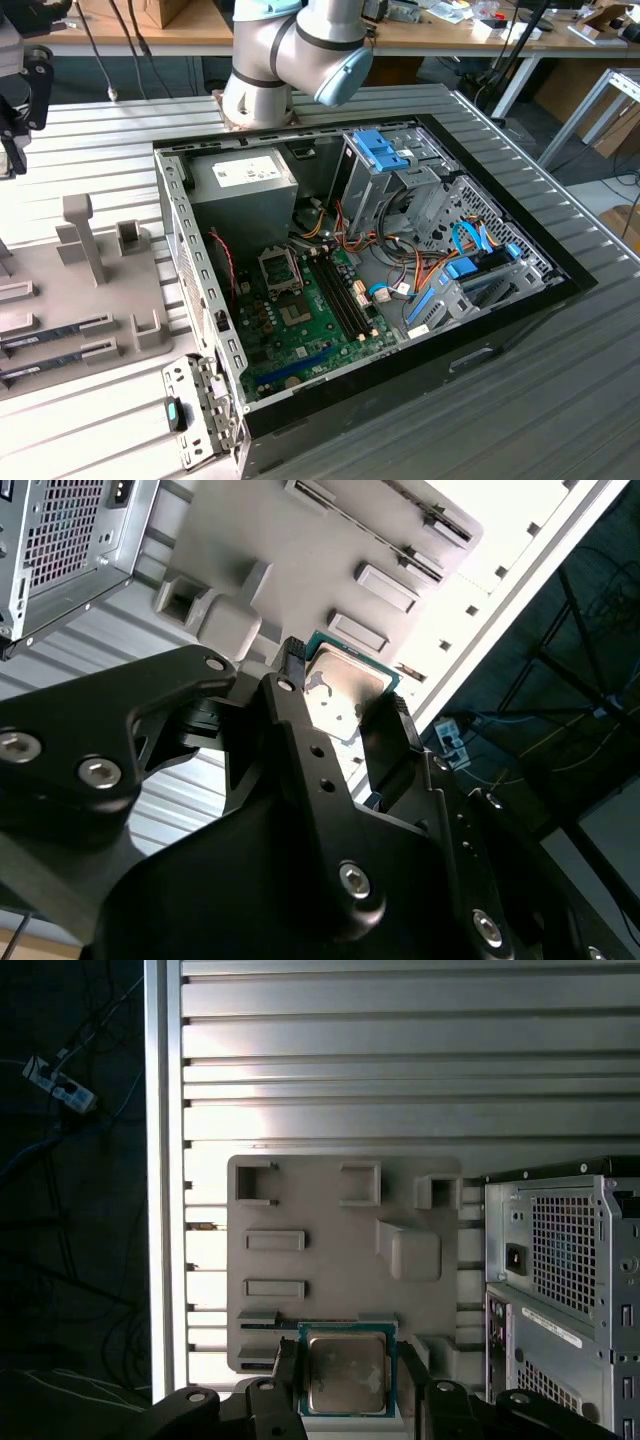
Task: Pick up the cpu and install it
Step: 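Pick up the cpu and move it towards the insertion slot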
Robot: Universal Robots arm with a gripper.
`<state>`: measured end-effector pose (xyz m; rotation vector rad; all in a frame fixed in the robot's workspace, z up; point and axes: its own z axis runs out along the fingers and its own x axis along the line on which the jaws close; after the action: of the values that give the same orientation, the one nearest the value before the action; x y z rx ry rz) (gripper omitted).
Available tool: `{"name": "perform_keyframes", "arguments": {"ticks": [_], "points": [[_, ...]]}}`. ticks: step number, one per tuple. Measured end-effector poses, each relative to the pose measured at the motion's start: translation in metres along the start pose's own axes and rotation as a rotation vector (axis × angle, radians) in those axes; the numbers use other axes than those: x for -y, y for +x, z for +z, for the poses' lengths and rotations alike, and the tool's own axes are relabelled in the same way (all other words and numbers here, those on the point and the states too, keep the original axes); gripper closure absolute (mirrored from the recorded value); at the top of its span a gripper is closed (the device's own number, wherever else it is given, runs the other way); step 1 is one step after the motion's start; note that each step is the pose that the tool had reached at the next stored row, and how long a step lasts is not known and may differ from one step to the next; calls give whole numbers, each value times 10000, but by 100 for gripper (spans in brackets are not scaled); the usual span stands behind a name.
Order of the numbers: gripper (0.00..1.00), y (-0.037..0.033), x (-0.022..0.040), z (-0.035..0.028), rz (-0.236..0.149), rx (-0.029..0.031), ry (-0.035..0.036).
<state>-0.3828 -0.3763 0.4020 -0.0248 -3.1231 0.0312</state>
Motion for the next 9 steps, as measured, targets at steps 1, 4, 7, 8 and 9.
{"name": "perform_keyframes", "arguments": {"ticks": [1,4,7,8,9], "points": [[53,-7,0,0,0,1,0],[53,-35,0,0,0,0,0],[53,-66,-1,-1,-1,-1,1],[53,-76,-1,0,0,0,0],[53,-84,-1,0,0,0,0]]}}
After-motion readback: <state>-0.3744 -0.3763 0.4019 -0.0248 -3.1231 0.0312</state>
